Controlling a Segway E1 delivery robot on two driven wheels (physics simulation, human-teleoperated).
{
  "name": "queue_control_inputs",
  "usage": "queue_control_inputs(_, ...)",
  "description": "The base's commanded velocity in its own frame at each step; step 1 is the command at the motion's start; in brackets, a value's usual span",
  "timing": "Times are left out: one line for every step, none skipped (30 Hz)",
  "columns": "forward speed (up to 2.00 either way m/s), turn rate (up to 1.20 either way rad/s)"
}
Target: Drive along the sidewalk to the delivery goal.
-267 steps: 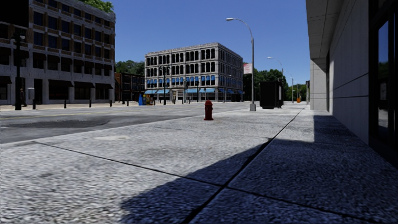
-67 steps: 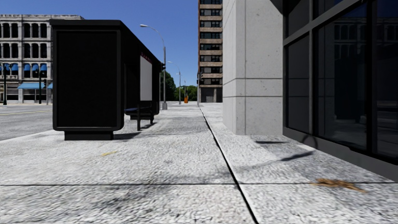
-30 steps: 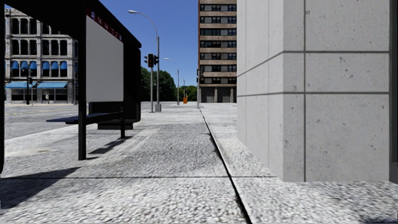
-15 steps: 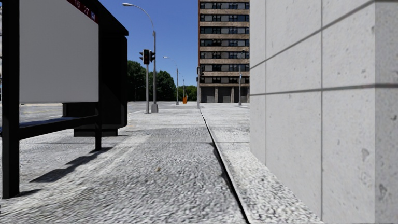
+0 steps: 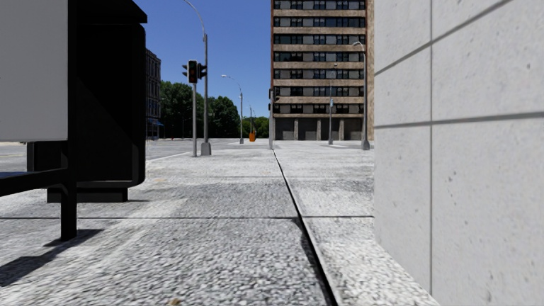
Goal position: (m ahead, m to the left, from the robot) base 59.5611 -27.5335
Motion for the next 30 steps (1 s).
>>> queue_control_inputs(2.00,0.00)
queue_control_inputs(2.00,0.00)
queue_control_inputs(2.00,0.00)
queue_control_inputs(2.00,0.00)
queue_control_inputs(2.00,0.00)
queue_control_inputs(2.00,0.00)
queue_control_inputs(2.00,0.00)
queue_control_inputs(2.00,0.00)
queue_control_inputs(2.00,0.00)
queue_control_inputs(2.00,0.00)
queue_control_inputs(2.00,0.00)
queue_control_inputs(2.00,0.00)
queue_control_inputs(2.00,0.00)
queue_control_inputs(2.00,0.00)
queue_control_inputs(2.00,0.00)
queue_control_inputs(2.00,0.00)
queue_control_inputs(2.00,0.00)
queue_control_inputs(2.00,0.00)
queue_control_inputs(2.00,0.00)
queue_control_inputs(2.00,0.00)
queue_control_inputs(2.00,0.00)
queue_control_inputs(2.00,0.00)
queue_control_inputs(2.00,0.00)
queue_control_inputs(2.00,0.00)
queue_control_inputs(2.00,0.00)
queue_control_inputs(2.00,0.00)
queue_control_inputs(2.00,0.00)
queue_control_inputs(2.00,0.00)
queue_control_inputs(2.00,0.00)
queue_control_inputs(2.00,0.00)
